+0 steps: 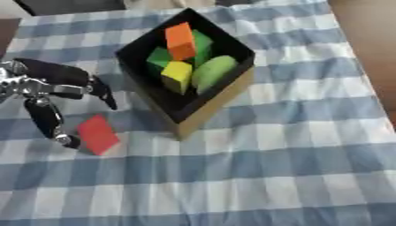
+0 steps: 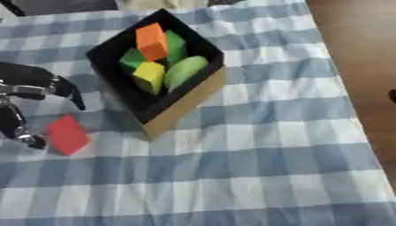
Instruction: Pick up objects on the table and place them in the box.
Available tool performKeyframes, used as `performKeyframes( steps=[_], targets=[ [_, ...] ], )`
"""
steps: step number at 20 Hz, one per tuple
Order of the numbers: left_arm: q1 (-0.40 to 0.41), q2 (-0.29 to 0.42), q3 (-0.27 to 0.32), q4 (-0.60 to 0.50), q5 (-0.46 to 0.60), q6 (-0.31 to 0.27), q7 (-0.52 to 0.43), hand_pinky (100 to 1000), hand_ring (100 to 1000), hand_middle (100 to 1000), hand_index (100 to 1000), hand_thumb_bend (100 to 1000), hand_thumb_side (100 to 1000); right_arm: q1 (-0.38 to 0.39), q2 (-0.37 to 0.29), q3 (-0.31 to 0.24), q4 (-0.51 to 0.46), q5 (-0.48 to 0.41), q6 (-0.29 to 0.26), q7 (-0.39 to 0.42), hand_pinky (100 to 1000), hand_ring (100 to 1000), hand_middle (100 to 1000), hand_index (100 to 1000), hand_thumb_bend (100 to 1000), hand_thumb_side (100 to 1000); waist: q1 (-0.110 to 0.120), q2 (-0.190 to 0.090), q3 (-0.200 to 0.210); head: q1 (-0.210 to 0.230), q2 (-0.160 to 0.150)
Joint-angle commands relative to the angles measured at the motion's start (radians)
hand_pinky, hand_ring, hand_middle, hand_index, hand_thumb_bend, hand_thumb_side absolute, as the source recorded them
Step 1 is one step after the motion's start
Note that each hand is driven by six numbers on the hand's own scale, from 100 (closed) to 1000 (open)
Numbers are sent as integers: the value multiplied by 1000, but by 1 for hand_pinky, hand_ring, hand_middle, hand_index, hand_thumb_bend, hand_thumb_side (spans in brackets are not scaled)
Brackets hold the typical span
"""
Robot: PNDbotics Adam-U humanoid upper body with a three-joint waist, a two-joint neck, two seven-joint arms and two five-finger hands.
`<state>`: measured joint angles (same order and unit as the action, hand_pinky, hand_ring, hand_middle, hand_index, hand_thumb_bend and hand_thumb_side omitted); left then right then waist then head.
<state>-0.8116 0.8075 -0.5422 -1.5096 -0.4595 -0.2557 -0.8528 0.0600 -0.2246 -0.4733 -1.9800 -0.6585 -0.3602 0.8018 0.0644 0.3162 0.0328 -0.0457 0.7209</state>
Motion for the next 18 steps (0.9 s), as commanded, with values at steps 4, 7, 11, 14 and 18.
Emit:
performKeyframes(
  steps=[4,7,11,14,18],
  targets=[
    [-22,3,-6,18,-11,-70,-54,814,822,744,829,523,100,-6,-9,-2,-20,7,-51,57,1000,1000,336,1000,100,523,-7,-25,-2,5,6],
    [-27,-11,-11,30,-19,-67,-54,806,814,735,819,498,100,-6,-6,-3,-20,9,-50,56,1000,1000,335,1000,100,523,-8,-24,-3,6,4],
    [-24,-18,-18,38,-23,-68,-54,791,790,703,791,489,100,-6,-6,-4,-20,9,-49,52,1000,1000,334,1000,100,523,-8,-24,-4,7,3],
    [-22,-20,-15,39,-33,-67,-54,774,765,671,759,445,100,-6,-5,-4,-20,11,-48,50,1000,1000,333,1000,100,523,-8,-24,-4,8,3],
    [-20,-23,-13,36,-35,-64,-48,754,726,613,700,384,100,-6,-5,-4,-20,12,-48,49,1000,1000,332,1000,100,523,-9,-24,-4,7,3]
  ],
)
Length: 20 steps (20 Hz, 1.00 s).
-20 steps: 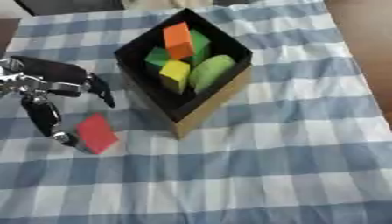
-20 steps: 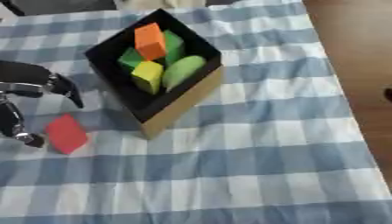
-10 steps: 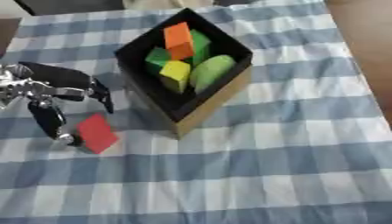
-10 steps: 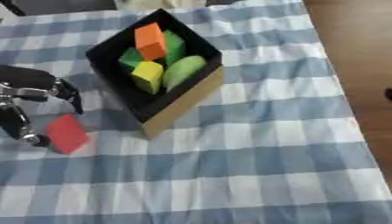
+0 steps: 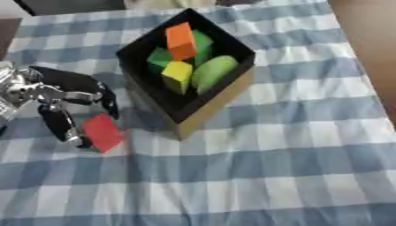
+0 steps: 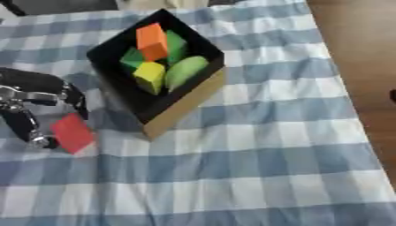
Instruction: Pick up objects on the table and place them in the box.
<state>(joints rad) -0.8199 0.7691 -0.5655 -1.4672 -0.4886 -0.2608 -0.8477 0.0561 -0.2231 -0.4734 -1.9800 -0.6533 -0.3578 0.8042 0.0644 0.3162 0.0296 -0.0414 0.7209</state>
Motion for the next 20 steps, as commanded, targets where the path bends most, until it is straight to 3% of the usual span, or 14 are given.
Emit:
performKeyframes(
  steps=[1,8,20],
  targets=[
    [-11,16,10,-7,-6,-59,-53,750,718,602,689,376,100,-1,-6,-5,-20,7,-50,46,1000,1000,332,1000,100,523,-9,-24,-1,3,3],
    [-2,43,35,-46,-28,-53,-40,711,653,518,594,288,100,1,-5,-6,-20,12,-49,43,1000,1000,330,1000,100,523,-8,-25,1,0,5],
    [-4,113,133,-179,-73,-50,-25,711,660,533,602,327,100,5,-12,-9,-20,12,-51,36,1000,1000,332,1000,100,523,-2,-32,10,-11,4]
  ],
)
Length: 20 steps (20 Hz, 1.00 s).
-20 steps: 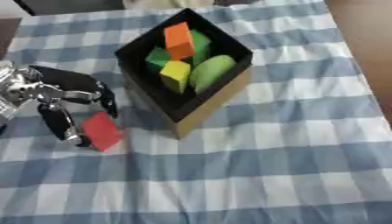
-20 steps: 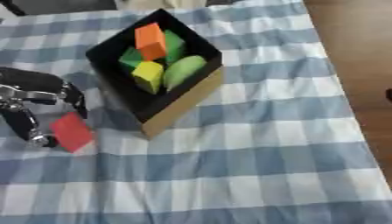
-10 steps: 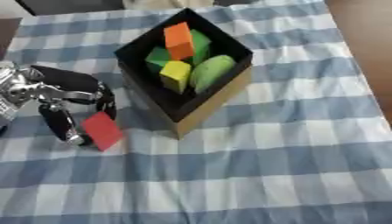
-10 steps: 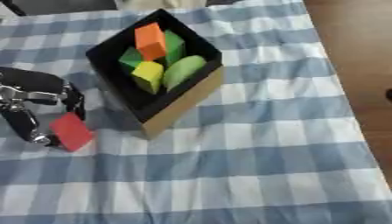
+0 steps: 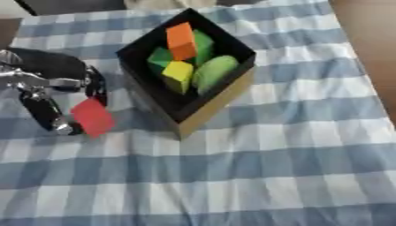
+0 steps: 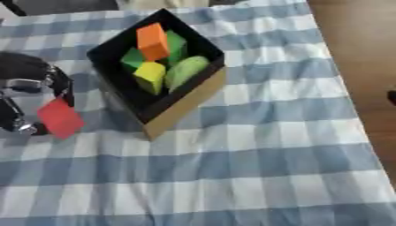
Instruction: Pick up objects on the table and place them in the box.
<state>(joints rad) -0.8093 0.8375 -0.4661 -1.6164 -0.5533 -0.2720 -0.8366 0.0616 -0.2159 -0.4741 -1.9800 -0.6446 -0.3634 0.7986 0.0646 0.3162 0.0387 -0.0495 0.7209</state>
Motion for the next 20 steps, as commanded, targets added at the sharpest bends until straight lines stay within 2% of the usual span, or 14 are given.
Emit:
performKeyframes(
  steps=[1,4,8,16,20],
  targets=[
    [-17,45,42,-37,-11,-36,-32,711,659,533,602,326,100,0,-20,-8,-20,3,-46,41,1000,1000,332,1000,100,523,-2,-32,1,-4,4],
    [-33,35,69,-57,-5,-21,-8,712,656,530,601,316,100,2,-21,-9,-20,1,-48,41,1000,1000,332,1000,100,523,-2,-34,2,-6,6],
    [-90,-13,102,-54,-7,25,31,715,655,529,597,311,100,6,-24,-8,-20,-2,-50,40,1000,1000,334,1000,100,523,-3,-39,6,-8,10],
    [-287,-210,107,62,-56,48,61,721,655,531,602,271,100,11,-28,-3,-20,-15,-49,42,1000,1000,334,1000,100,523,-6,-48,-1,-2,9],
    [-355,-311,114,143,-84,49,74,725,658,535,608,256,100,8,-29,1,-20,-16,-40,44,1000,1000,335,1000,100,523,-5,-50,-7,9,12]
  ],
)
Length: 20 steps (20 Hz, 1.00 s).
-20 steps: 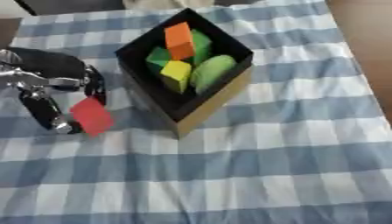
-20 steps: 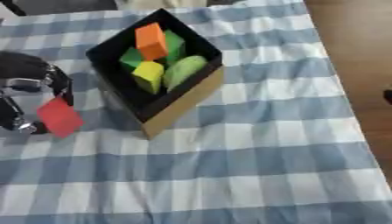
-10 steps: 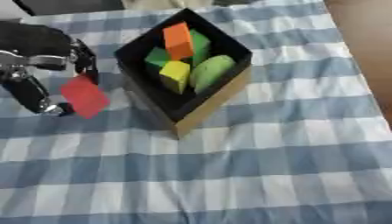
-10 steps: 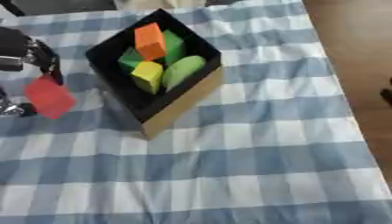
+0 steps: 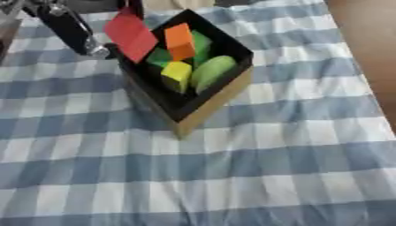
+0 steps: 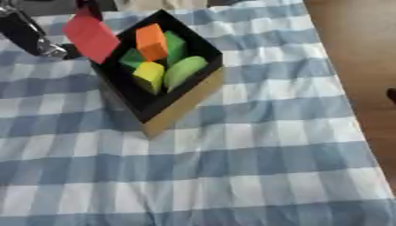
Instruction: Pick up objects on the table and place them in the box.
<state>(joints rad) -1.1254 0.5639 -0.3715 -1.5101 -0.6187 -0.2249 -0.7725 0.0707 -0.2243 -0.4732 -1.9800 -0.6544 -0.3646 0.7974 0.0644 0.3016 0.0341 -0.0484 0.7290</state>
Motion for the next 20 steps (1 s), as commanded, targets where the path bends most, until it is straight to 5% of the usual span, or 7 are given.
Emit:
performKeyframes(
  steps=[1,8,16,20],
  targets=[
    [-52,-63,19,61,-29,4,7,725,659,538,612,256,100,-3,-21,2,-20,-8,-37,46,1000,1000,335,1000,100,523,-5,-36,-5,11,4],
    [-99,-242,35,242,-123,21,18,738,676,562,642,299,100,-3,-17,2,-20,-7,-29,50,1000,1000,332,1000,100,523,-5,-37,-11,14,4],
    [-105,-304,54,401,-254,-33,30,852,839,785,860,583,103,-4,-13,1,-20,0,-24,49,1000,1000,331,1000,100,523,-4,-36,-12,12,-2],
    [-104,-304,62,415,-322,-56,20,910,914,853,897,716,213,-4,-12,0,-20,2,-22,49,1000,1000,330,1000,100,523,-5,-36,-10,11,-2]
  ],
)
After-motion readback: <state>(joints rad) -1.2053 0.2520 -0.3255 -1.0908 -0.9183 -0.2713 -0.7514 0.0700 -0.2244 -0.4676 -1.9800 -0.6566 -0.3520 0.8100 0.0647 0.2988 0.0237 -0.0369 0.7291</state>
